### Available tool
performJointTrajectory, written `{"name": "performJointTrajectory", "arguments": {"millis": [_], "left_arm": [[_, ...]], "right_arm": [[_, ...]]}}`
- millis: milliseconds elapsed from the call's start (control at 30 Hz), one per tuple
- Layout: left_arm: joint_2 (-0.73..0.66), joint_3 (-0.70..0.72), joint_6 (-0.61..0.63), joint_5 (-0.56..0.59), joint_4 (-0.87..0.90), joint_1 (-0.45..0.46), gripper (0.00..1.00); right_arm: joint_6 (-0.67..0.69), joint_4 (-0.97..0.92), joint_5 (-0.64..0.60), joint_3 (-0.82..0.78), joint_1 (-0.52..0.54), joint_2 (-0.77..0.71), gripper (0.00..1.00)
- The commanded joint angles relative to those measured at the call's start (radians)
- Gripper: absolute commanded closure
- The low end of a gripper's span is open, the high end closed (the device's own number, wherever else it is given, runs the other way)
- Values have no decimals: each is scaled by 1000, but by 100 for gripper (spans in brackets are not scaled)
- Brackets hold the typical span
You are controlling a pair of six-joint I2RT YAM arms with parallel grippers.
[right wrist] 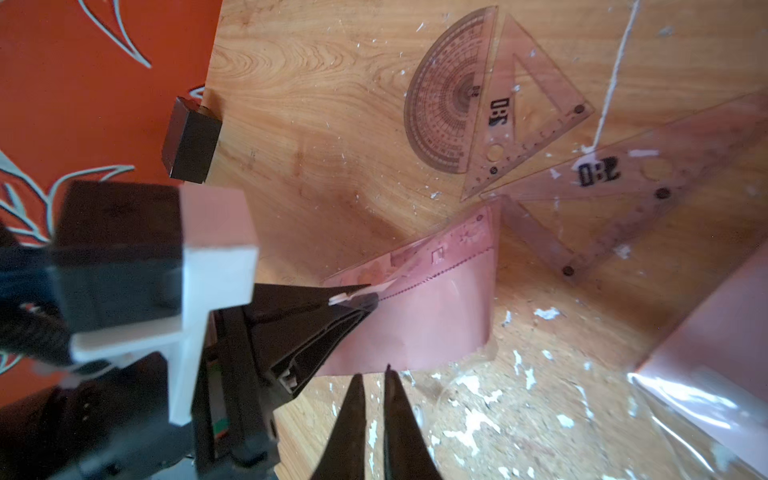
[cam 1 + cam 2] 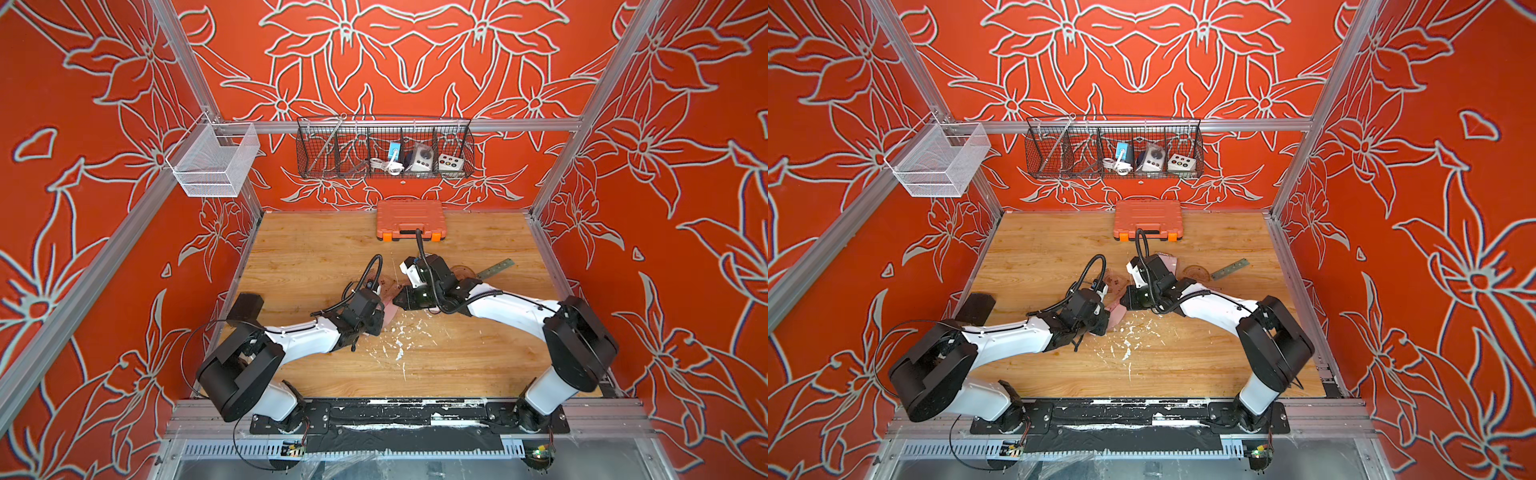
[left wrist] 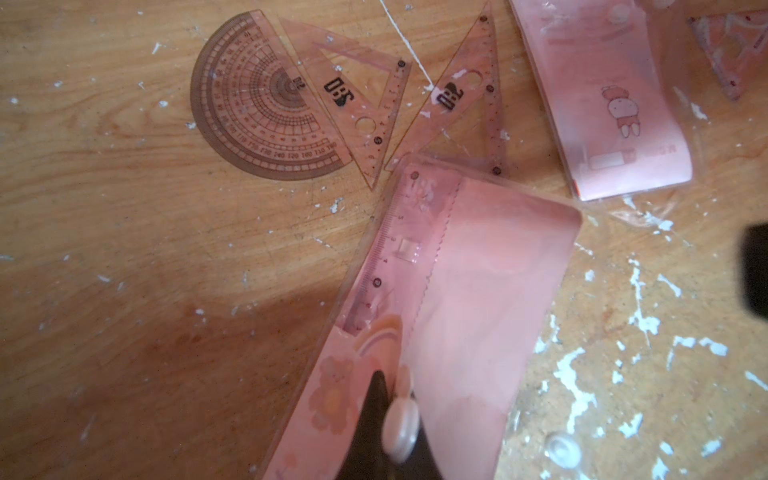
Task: Open the ruler set and take out the ruler
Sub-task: Take out the ruler from the ruler set bag.
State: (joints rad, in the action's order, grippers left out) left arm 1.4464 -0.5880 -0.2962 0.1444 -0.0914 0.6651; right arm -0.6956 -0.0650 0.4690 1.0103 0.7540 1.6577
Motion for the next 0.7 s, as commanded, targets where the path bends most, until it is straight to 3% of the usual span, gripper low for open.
{"name": "performJointTrajectory", "arguments": {"millis": [0, 400, 667], "left_arm": [[-5, -6, -31, 17, 21, 5, 100], [-31, -15, -64, 23, 24, 7, 100], [-58, -6, -79, -5, 10, 10, 100]], "right_arm": [[-108, 85, 69, -29, 10, 50, 88], [-197, 129, 43, 27, 19, 218, 87], [-257, 253, 38, 34, 19, 271, 75]]}}
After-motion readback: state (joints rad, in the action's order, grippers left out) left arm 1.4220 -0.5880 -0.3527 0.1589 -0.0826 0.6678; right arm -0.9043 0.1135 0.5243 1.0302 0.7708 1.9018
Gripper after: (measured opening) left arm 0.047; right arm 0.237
